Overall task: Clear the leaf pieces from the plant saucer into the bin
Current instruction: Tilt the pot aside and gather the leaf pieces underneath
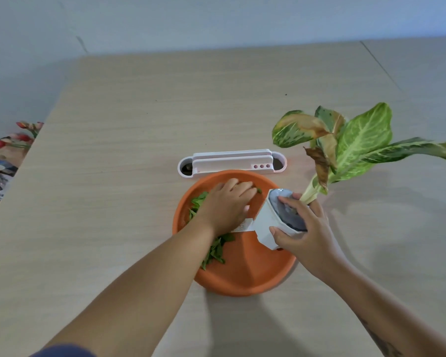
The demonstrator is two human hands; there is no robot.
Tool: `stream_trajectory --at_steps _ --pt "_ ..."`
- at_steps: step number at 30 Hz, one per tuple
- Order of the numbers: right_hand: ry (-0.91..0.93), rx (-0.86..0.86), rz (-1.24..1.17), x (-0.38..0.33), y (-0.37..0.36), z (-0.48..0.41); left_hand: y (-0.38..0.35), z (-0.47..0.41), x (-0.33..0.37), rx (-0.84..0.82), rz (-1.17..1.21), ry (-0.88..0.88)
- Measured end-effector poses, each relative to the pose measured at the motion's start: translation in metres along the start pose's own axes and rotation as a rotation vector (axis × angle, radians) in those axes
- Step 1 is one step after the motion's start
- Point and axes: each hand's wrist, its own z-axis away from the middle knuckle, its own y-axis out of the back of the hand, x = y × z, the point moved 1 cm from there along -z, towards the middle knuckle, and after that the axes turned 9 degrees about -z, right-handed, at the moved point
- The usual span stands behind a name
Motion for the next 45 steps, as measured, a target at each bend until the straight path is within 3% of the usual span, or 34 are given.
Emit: stream_trajectory --at_steps 5,9,14,18,20,26,33,36,38,41,45 --pt "0.002 0.005 0.014 0.002 -0.002 0.001 -0.002 -0.020 0.012 -0.032 -0.031 -0.186" --pt "0.006 0.002 0.005 0.003 -0.001 0.001 -0.008 0.003 -0.017 -0.113 -0.125 -0.056" --pt "0.000 -0.025 0.023 0.004 0.000 0.004 0.004 0.042 -0.015 -0.225 -0.013 0.152" --pt "-0.005 -0.025 0.036 0.002 0.000 0.004 0.016 0.045 -0.007 -0.170 0.008 0.265" --pt "0.018 -0.034 0.117 0.000 -0.001 0.005 0.013 0.034 -0.013 -0.135 0.029 0.269" --pt "0.021 -0.051 0.194 -0.004 -0.004 0.007 0.006 0.039 -0.001 -0.392 0.100 0.188" --pt "-0.105 0.011 0.040 -0.002 -0.004 -0.006 0.026 0.105 0.013 -0.384 0.161 0.148" --pt "-0.155 0.037 -0.007 -0.002 -0.005 -0.009 0.028 0.098 0.007 -0.325 0.177 0.281" --pt "-0.159 0.044 -0.009 -0.004 -0.006 -0.009 0.024 0.087 0.007 -0.402 0.220 0.384" --pt "-0.144 0.040 0.022 -0.006 -0.008 -0.006 0.020 0.086 0.028 -0.498 0.233 0.393" --pt "-0.126 0.025 0.105 -0.012 -0.013 -0.003 0.022 0.119 0.060 -0.440 0.303 0.347"
